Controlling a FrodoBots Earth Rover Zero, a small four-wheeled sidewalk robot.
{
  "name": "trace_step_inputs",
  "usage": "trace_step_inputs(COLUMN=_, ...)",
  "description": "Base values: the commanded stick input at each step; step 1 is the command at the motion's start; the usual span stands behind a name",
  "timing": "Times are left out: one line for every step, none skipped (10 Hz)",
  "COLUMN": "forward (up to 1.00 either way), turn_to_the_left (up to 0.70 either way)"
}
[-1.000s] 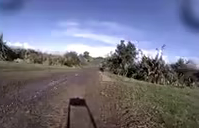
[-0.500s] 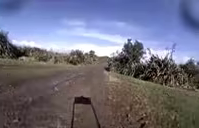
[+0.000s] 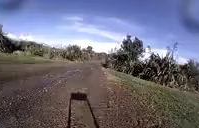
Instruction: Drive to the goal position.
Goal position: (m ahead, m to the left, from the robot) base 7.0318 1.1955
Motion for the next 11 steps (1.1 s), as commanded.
trace_step_inputs(forward=0.7, turn_to_the_left=0.0)
trace_step_inputs(forward=0.7, turn_to_the_left=0.0)
trace_step_inputs(forward=0.7, turn_to_the_left=0.0)
trace_step_inputs(forward=0.7, turn_to_the_left=0.0)
trace_step_inputs(forward=0.7, turn_to_the_left=-0.15)
trace_step_inputs(forward=0.7, turn_to_the_left=-0.31)
trace_step_inputs(forward=0.7, turn_to_the_left=-0.23)
trace_step_inputs(forward=0.7, turn_to_the_left=-0.08)
trace_step_inputs(forward=0.7, turn_to_the_left=0.0)
trace_step_inputs(forward=0.7, turn_to_the_left=0.0)
trace_step_inputs(forward=0.7, turn_to_the_left=0.02)
